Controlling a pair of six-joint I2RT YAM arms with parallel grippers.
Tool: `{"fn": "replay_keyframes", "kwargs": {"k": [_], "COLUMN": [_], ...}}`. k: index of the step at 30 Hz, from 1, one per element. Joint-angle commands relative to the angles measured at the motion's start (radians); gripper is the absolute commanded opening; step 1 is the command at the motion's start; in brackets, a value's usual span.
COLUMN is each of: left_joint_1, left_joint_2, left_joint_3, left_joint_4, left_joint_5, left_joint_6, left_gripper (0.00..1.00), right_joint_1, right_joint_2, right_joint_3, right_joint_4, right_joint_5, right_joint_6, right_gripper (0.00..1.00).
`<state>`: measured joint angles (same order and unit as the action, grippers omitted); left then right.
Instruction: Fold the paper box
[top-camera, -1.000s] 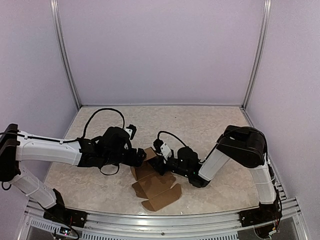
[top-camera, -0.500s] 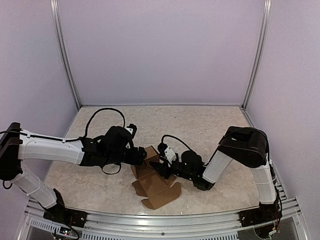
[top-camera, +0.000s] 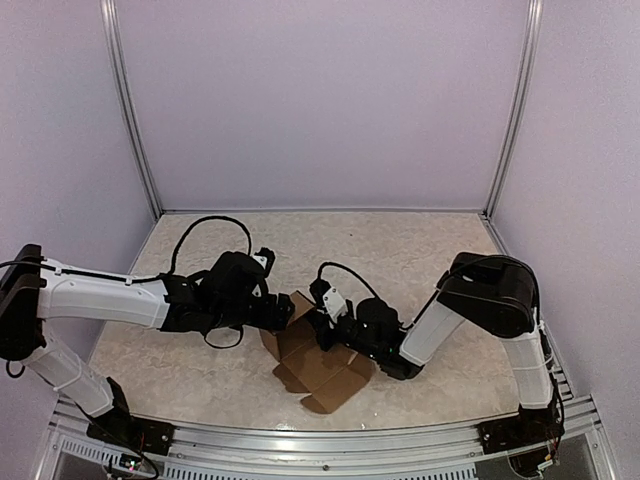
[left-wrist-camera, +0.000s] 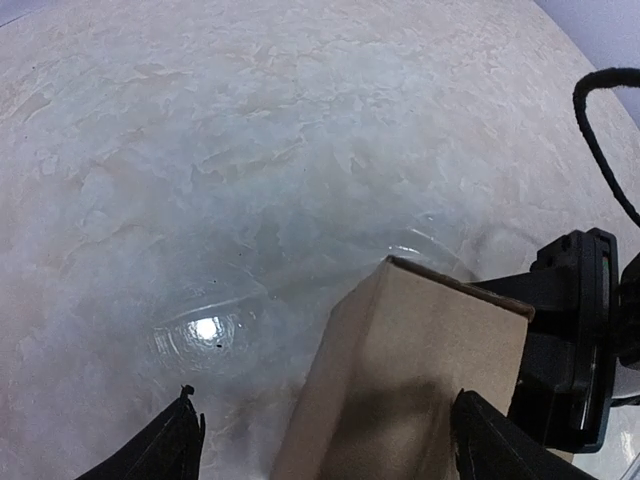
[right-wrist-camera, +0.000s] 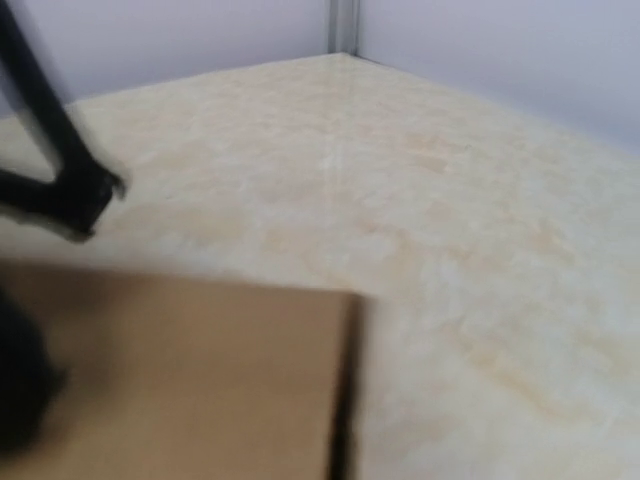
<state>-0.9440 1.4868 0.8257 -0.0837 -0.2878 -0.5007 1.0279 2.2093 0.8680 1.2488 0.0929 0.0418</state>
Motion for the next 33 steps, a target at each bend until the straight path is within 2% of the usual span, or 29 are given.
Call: {"fn": "replay_keyframes", "kwargs": {"k": [1, 6, 10, 19, 23, 26, 28, 33], "left_joint_1": [-0.003, -0.004, 0.014, 0.139, 0.209, 0.25, 0.267, 0.272], "left_joint_2": [-0.005, -0.02, -0.059, -0.154, -0.162, -0.131, -0.088, 0.041], "left_joint_3": [0.018, 0.026, 0.018, -0.047, -0.093, -0.115, -0.123, -0.133], "left_joint_4": [-0.013, -0.02, -0.031, -0.014, 0.036, 0.073, 0.105, 0.214], "left_joint_5": [0.048, 0.073, 0.058, 0.121, 0.215, 0.294, 0.348, 0.488], "left_joint_6": [-0.015, -0.024, -0.03, -0.043, -0.068, -0.088, -0.102, -0.126], "left_gripper": [0.83, 0.84, 0.89, 0.91, 0.78, 0.58, 0.5, 0.37], "right_joint_1": [0.016, 0.03, 0.035, 0.04, 0.04, 0.041, 0.04, 0.04], "right_joint_2": [0.004, 0.01, 0.006, -0.01, -0.022, -0.028, -0.028, -0.024], "right_joint_3": [0.039, 0.039, 0.029, -0.005, -0.015, -0.013, -0.009, 0.01], "right_joint_4": [0.002, 0.021, 0.023, 0.021, 0.015, 0.002, -0.007, -0.032], "right_joint_5": [0.05, 0.068, 0.059, -0.018, -0.044, -0.049, -0.049, -0.028], "right_joint_6": [-0.018, -0.031, -0.03, -0.019, -0.003, 0.015, 0.022, 0.038], "right_gripper": [0.0, 0.0, 0.0, 0.0, 0.0, 0.0, 0.0, 0.0]}}
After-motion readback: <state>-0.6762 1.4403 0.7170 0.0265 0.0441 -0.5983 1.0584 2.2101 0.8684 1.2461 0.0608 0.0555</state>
